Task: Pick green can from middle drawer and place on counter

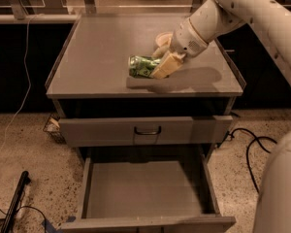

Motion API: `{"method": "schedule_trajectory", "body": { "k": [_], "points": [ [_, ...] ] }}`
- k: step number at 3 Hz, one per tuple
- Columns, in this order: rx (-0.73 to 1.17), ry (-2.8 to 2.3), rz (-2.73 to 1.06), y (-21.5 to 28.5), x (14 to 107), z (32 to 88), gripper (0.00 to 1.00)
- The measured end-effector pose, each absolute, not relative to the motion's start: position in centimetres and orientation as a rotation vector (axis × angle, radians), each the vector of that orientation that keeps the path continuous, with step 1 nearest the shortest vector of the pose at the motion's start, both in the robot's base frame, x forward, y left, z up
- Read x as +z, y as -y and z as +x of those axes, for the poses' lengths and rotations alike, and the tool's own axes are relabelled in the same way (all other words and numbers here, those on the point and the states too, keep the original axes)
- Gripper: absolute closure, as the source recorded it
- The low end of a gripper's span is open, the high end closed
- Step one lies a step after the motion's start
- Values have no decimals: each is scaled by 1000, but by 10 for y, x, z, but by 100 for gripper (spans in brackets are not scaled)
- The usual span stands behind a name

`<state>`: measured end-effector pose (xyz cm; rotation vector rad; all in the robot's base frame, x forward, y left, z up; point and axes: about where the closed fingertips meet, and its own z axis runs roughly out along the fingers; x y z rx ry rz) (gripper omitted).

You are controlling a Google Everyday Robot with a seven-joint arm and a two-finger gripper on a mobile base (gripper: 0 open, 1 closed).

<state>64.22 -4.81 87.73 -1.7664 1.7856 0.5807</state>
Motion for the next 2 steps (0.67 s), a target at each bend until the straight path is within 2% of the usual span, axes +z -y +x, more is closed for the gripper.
{"method": "schedule_trajectory", "body": {
  "k": [2],
  "points": [
    [634,-1824,-1687,54,847,688,99]
  ]
}}
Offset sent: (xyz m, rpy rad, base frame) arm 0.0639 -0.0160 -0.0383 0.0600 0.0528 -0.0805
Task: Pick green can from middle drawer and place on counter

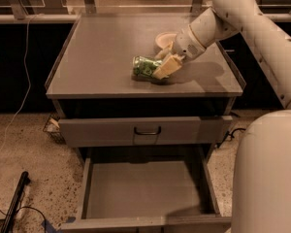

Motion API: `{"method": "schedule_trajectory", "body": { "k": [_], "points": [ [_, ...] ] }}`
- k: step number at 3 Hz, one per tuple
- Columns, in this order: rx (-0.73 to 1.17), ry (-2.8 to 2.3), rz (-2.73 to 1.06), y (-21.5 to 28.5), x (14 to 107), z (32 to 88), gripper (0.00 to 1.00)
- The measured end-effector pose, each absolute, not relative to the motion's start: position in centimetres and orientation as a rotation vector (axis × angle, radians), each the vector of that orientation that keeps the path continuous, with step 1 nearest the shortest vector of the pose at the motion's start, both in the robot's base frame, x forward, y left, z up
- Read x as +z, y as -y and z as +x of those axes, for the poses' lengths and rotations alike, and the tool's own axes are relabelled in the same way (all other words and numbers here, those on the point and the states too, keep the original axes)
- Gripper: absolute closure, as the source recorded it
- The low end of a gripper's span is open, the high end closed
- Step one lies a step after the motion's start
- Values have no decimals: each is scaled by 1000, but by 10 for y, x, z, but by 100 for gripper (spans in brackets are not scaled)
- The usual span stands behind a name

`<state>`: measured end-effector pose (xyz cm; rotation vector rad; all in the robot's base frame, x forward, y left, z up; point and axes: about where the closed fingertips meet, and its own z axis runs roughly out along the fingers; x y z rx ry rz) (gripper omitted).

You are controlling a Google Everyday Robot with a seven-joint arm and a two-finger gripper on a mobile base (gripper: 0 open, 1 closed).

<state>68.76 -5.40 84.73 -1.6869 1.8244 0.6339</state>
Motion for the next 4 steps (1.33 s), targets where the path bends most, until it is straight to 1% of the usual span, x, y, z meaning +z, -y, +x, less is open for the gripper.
{"method": "schedule_trajectory", "body": {
  "k": [1,2,3,4],
  "points": [
    [634,-1824,-1687,54,847,688,90],
    [634,-1824,-1687,54,847,688,64],
    [634,-1824,-1687,54,847,688,41],
    [634,-1824,-1687,54,847,688,10]
  ]
}}
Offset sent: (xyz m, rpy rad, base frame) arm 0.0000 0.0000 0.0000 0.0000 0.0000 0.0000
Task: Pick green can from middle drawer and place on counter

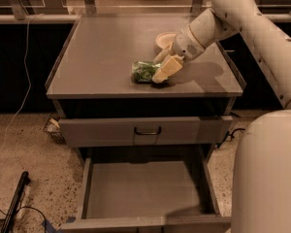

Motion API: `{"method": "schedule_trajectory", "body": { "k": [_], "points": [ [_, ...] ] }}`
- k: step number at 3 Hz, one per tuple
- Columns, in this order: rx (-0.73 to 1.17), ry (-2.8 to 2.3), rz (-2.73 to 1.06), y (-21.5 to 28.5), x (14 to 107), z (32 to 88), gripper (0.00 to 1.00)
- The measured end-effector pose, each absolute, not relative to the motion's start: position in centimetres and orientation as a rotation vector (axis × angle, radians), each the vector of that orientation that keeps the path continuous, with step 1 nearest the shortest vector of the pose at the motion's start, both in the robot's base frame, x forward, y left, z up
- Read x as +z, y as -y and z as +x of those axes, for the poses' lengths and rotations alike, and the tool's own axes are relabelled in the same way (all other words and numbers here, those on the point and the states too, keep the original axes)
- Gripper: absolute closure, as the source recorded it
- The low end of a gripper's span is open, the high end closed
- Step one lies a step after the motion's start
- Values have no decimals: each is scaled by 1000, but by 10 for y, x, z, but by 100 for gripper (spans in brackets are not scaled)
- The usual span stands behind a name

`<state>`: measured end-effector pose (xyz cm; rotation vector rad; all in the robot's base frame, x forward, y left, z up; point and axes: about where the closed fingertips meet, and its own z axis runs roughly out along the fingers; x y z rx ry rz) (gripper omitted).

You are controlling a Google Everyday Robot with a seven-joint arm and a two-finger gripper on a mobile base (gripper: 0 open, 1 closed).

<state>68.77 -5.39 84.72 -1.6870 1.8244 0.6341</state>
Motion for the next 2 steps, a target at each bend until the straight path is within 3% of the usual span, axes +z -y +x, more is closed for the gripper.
{"method": "schedule_trajectory", "body": {
  "k": [1,2],
  "points": [
    [634,-1824,-1687,54,847,688,0],
    [634,-1824,-1687,54,847,688,0]
  ]
}}
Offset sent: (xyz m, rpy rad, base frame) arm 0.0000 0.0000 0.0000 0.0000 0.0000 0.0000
